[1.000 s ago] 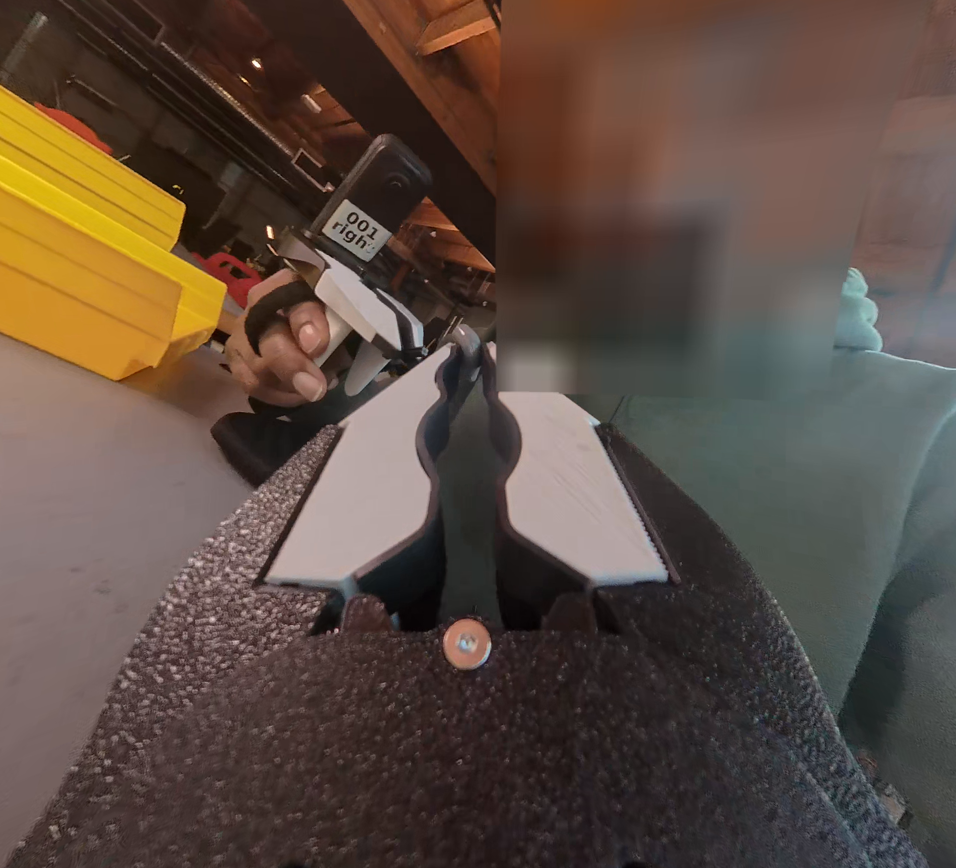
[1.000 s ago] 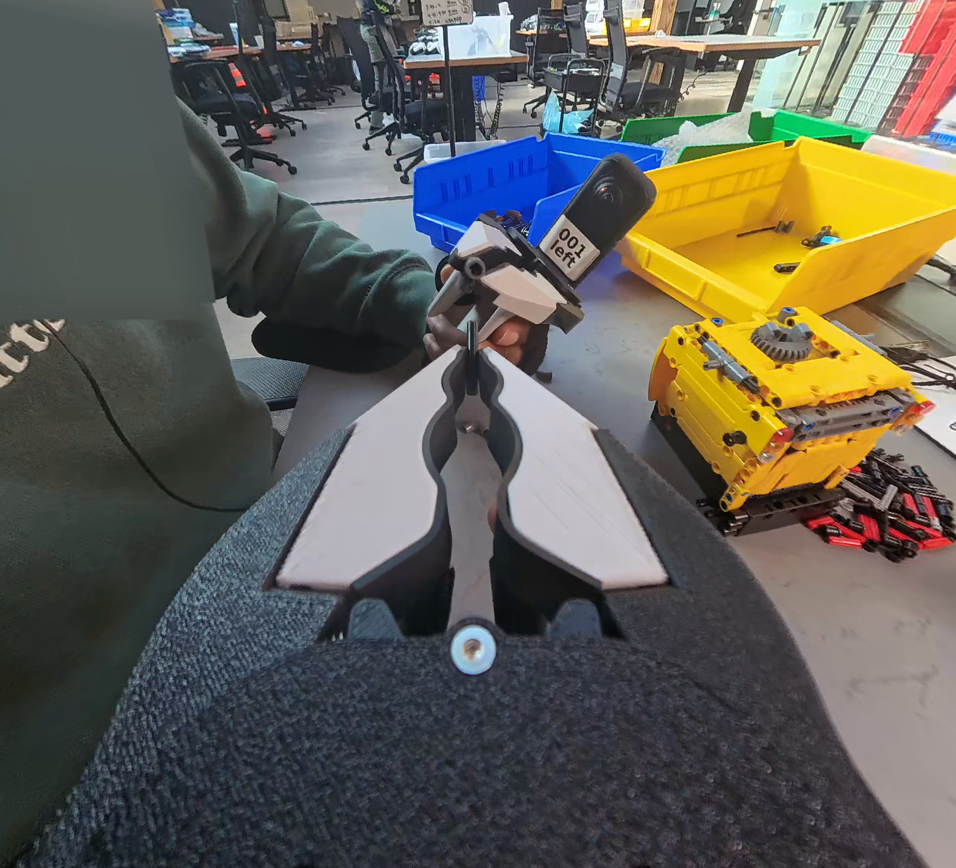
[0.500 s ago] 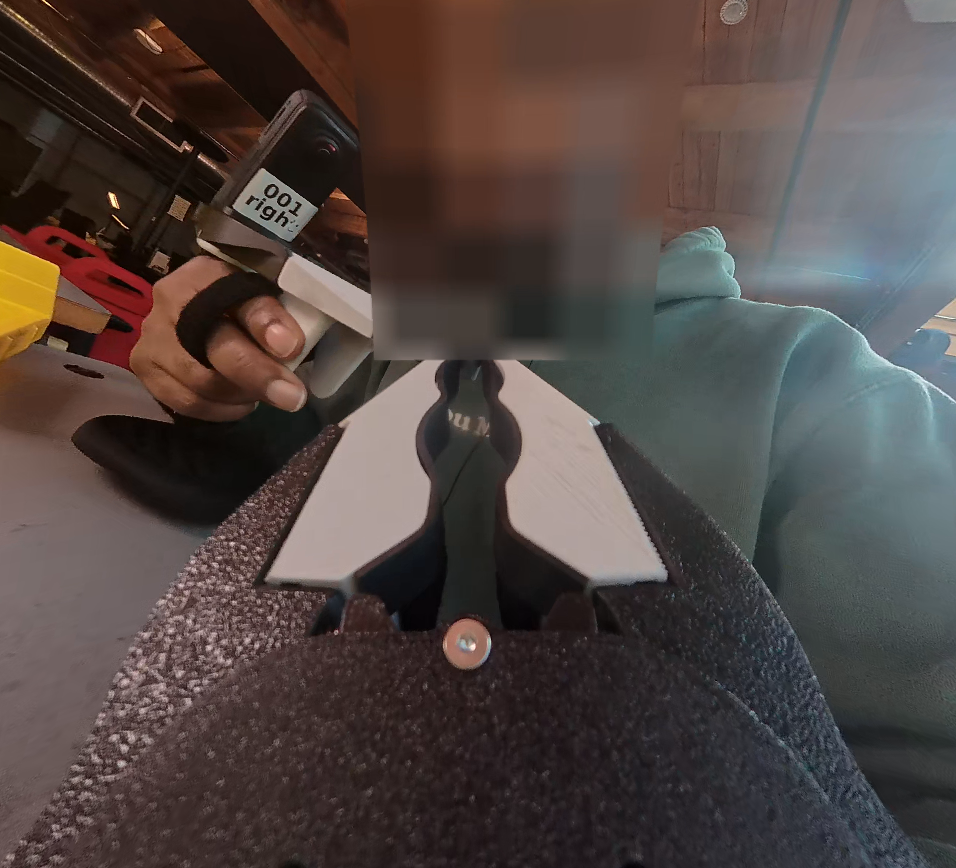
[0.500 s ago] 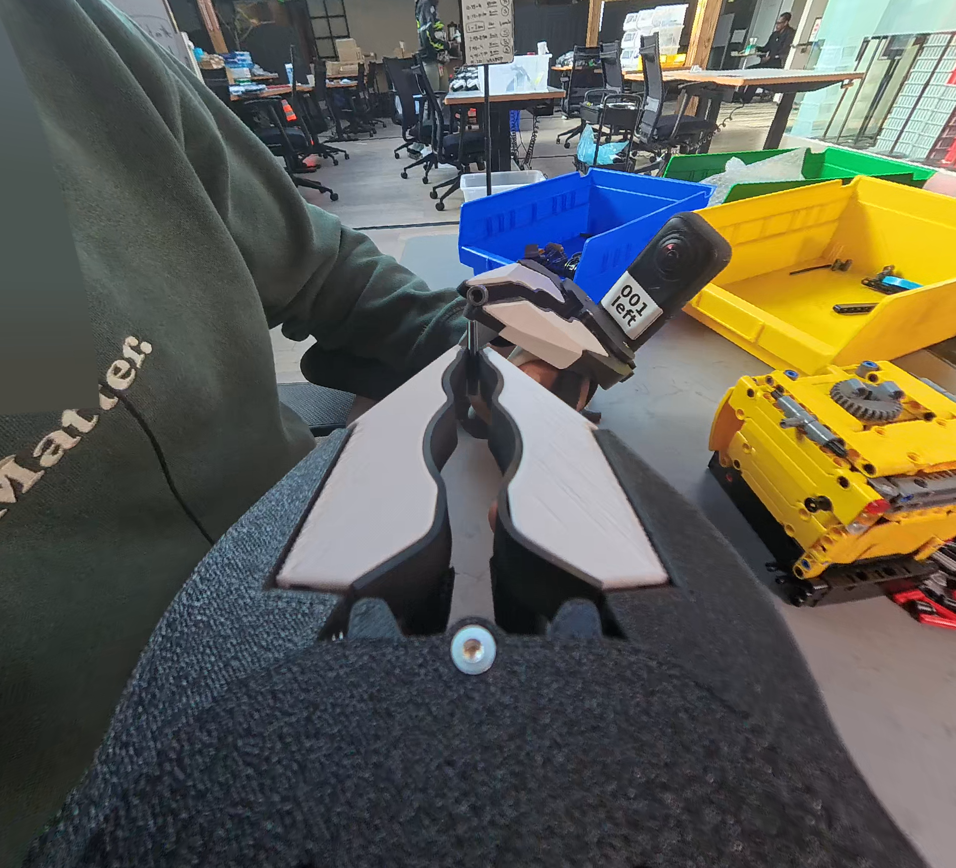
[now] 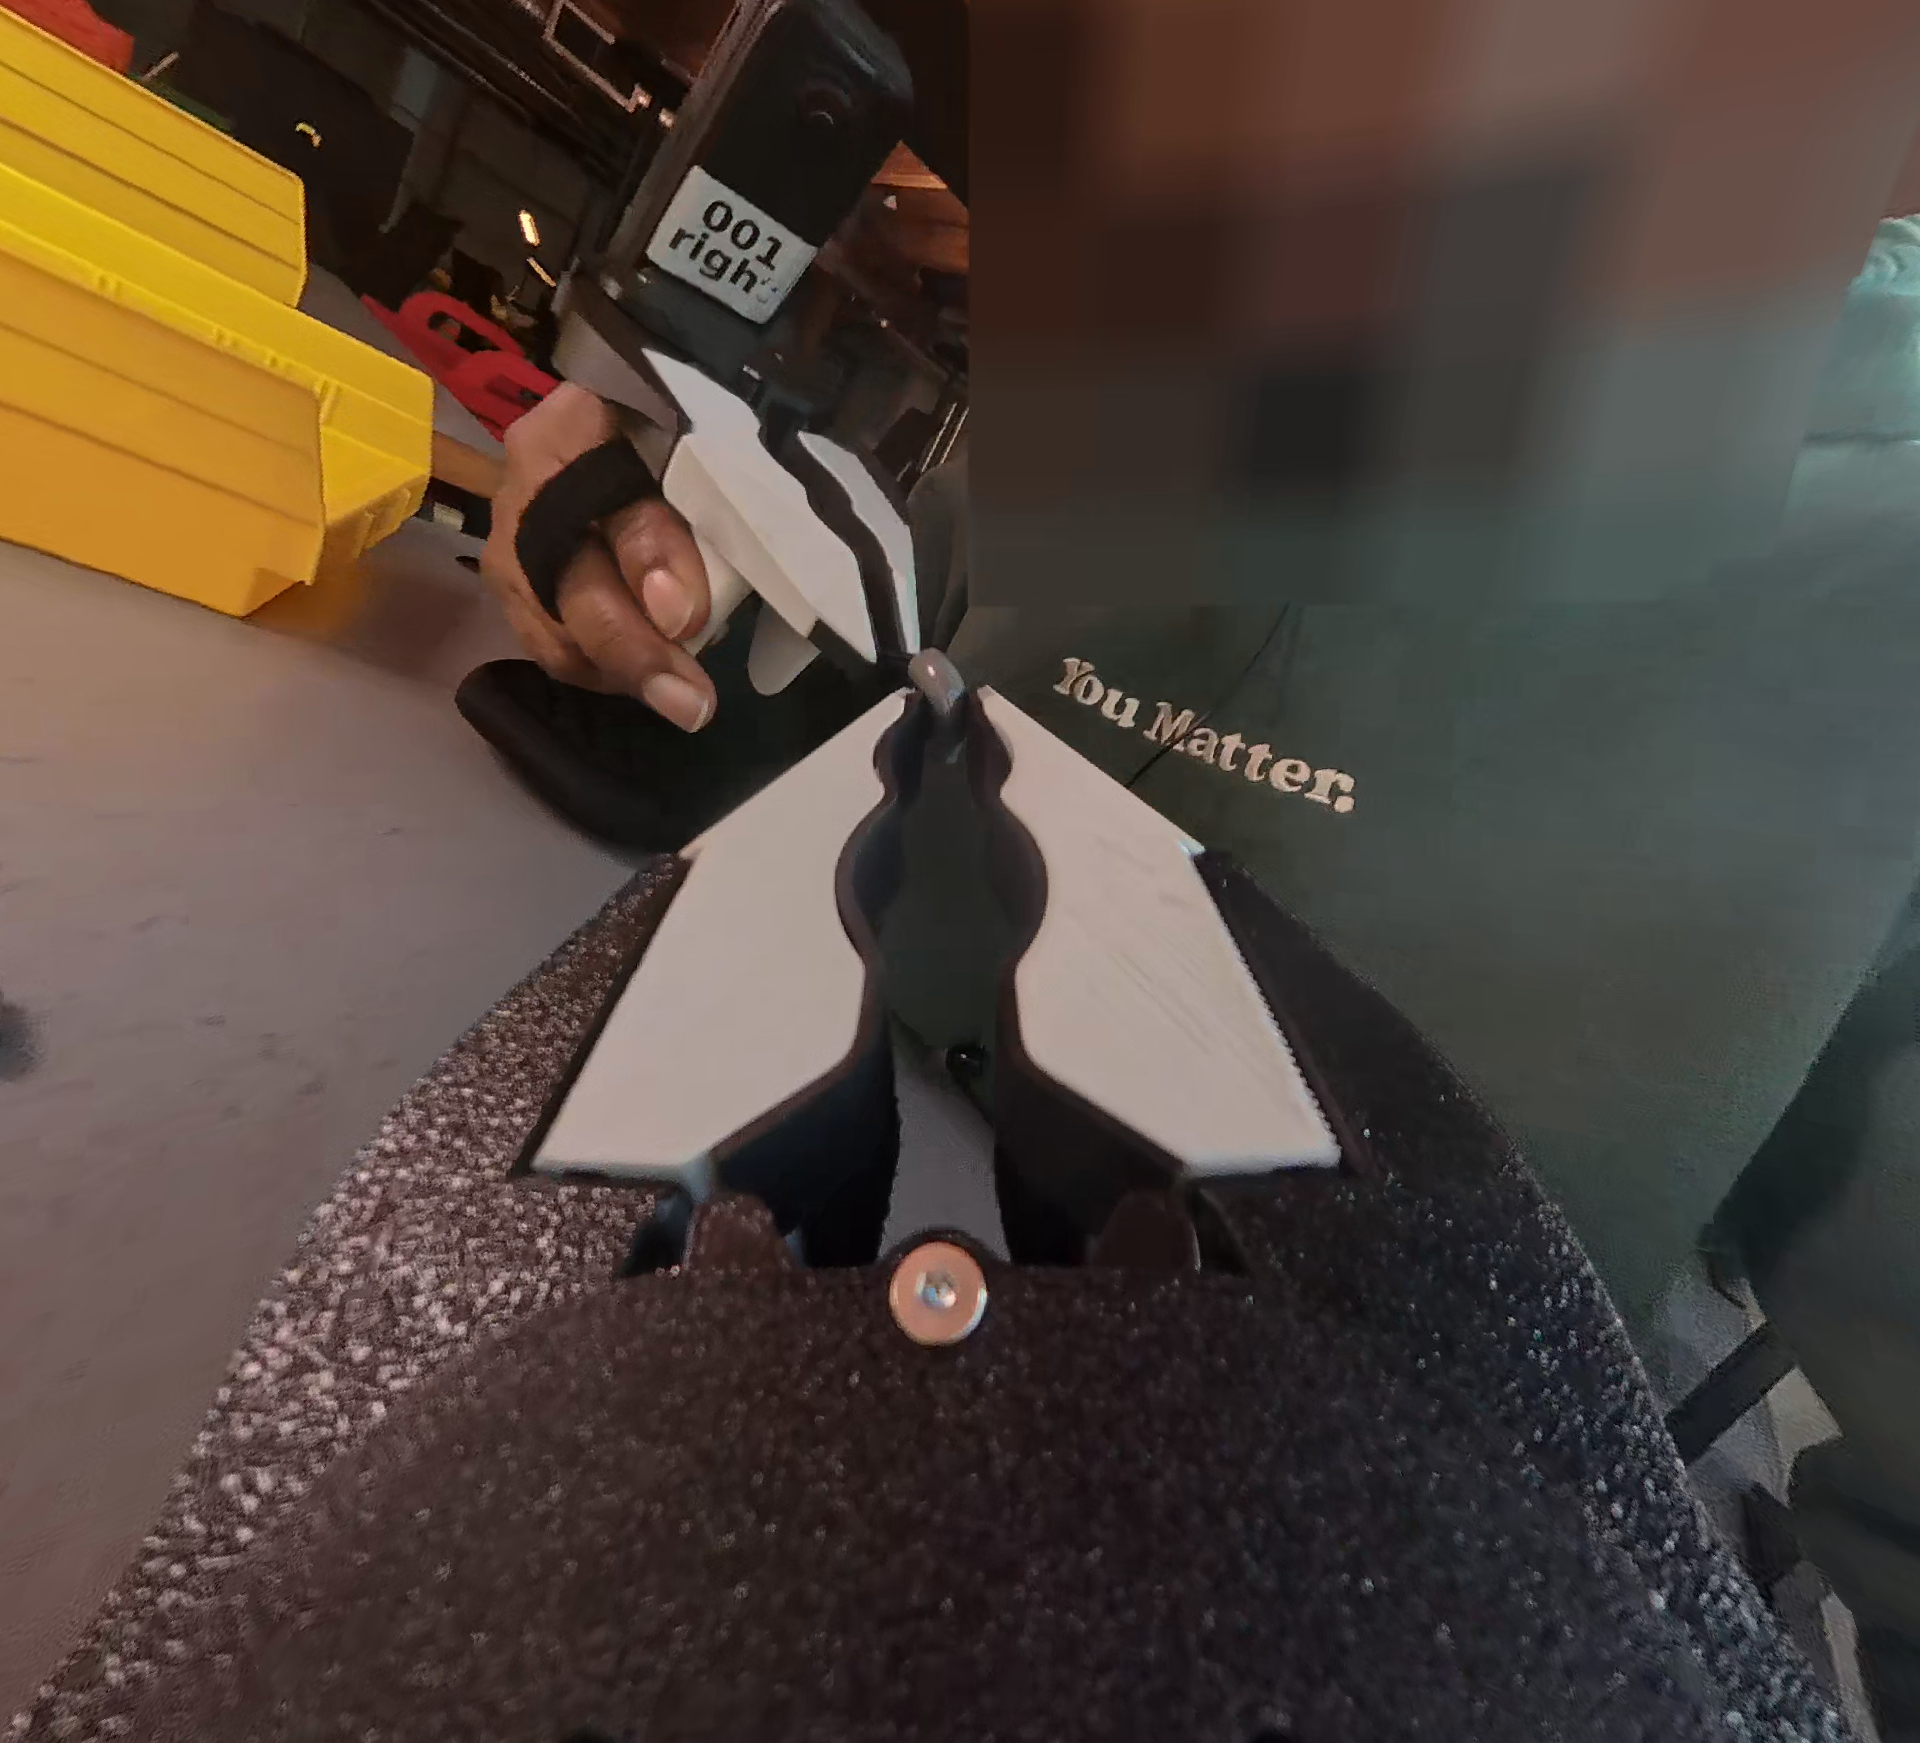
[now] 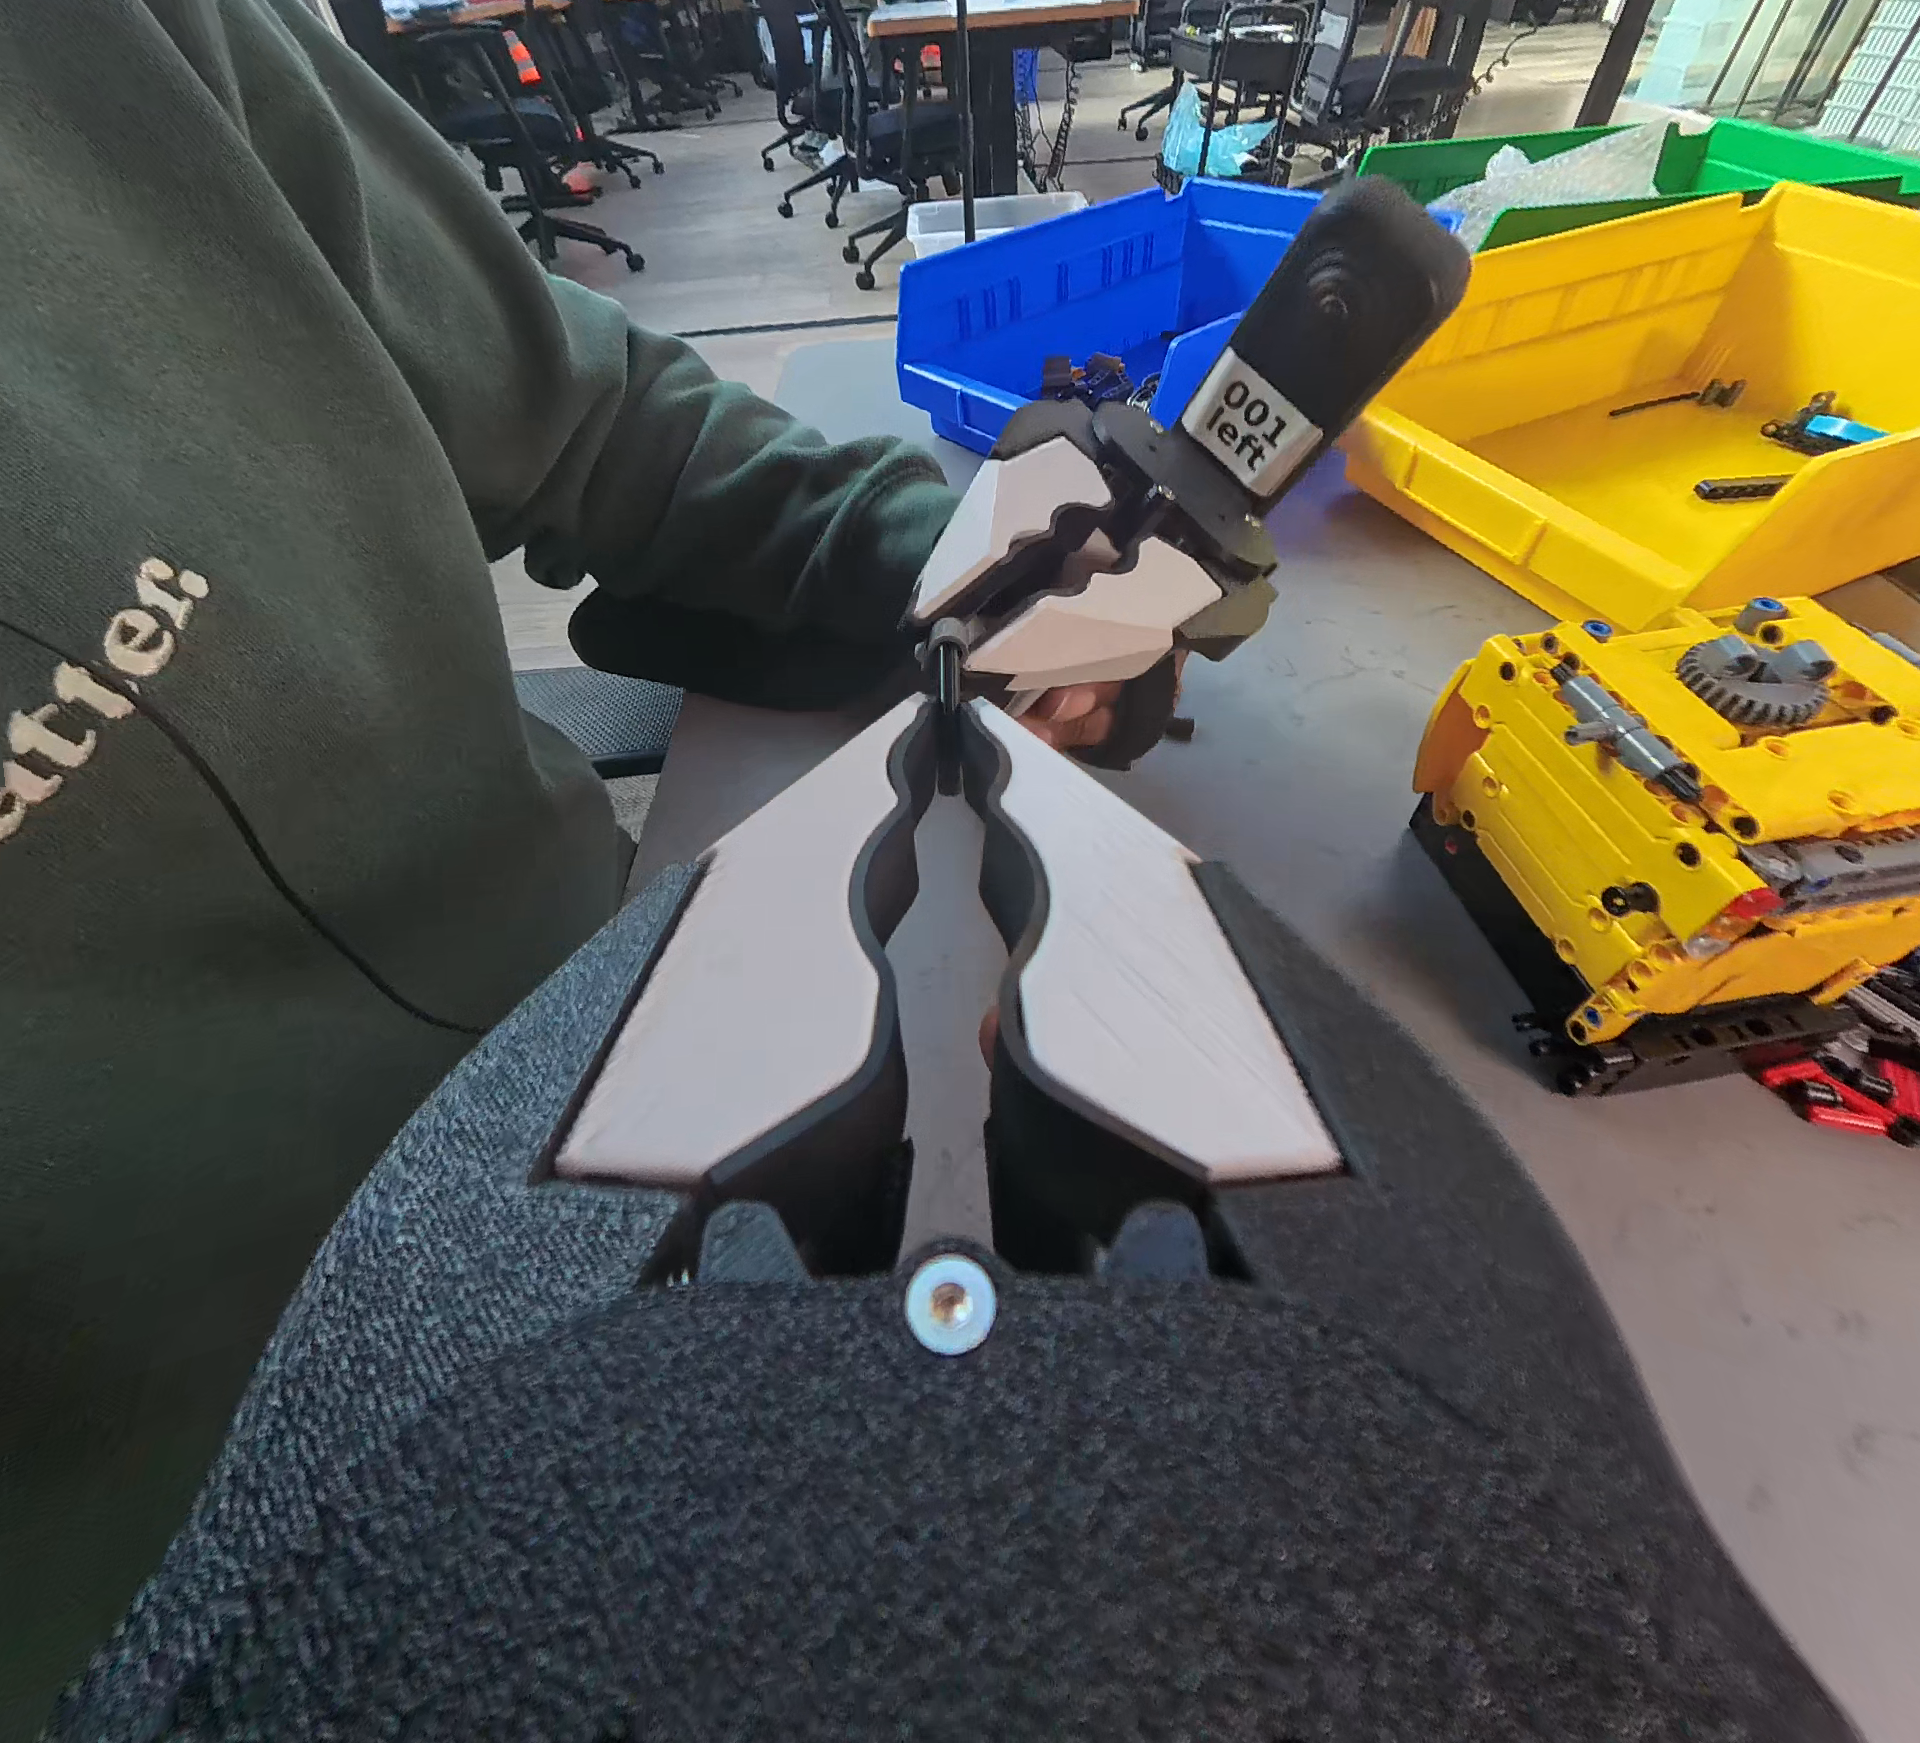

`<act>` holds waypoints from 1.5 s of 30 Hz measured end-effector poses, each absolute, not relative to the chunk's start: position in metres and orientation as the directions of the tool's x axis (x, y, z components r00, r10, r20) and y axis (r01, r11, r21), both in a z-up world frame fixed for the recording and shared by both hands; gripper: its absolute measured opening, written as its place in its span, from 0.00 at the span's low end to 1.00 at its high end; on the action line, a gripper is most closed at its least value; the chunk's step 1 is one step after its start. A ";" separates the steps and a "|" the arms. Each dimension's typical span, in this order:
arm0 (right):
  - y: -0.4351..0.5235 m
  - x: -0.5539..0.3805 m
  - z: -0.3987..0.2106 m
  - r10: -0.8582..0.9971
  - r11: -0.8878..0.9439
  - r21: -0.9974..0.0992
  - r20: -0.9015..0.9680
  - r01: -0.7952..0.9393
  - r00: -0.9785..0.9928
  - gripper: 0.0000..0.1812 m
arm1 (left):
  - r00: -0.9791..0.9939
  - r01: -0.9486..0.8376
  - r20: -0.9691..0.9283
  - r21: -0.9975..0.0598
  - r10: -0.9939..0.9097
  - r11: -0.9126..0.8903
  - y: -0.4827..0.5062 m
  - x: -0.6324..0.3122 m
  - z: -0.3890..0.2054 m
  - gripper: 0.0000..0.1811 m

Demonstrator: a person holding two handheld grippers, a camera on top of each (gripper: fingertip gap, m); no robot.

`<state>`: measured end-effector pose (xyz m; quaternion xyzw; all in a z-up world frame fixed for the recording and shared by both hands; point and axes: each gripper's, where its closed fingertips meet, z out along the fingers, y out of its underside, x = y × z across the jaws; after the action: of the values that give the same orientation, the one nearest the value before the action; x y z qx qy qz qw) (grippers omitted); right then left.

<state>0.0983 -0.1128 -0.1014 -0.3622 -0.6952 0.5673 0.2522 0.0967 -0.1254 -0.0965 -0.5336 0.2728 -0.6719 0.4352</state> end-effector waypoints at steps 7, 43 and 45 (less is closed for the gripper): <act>-0.103 0.097 -0.138 0.800 0.318 -0.905 0.097 0.282 -0.592 0.01 | 0.220 0.025 0.446 -0.891 -0.868 -0.452 -0.116 0.096 -0.135 0.04; -0.103 0.089 -0.179 0.694 0.578 -0.805 0.402 0.130 -0.597 0.00 | 0.191 0.098 0.791 -0.604 -0.581 -0.791 -0.107 0.100 -0.175 0.03; -0.101 0.088 -0.180 0.697 0.584 -0.800 0.405 0.140 -0.592 0.00 | 0.206 0.102 0.792 -0.601 -0.574 -0.793 -0.105 0.100 -0.176 0.03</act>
<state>0.0881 -0.1011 -0.1805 -0.2584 -0.8091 0.3761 0.3703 0.0997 -0.1051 -0.1765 -0.7250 0.1628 -0.6088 0.2778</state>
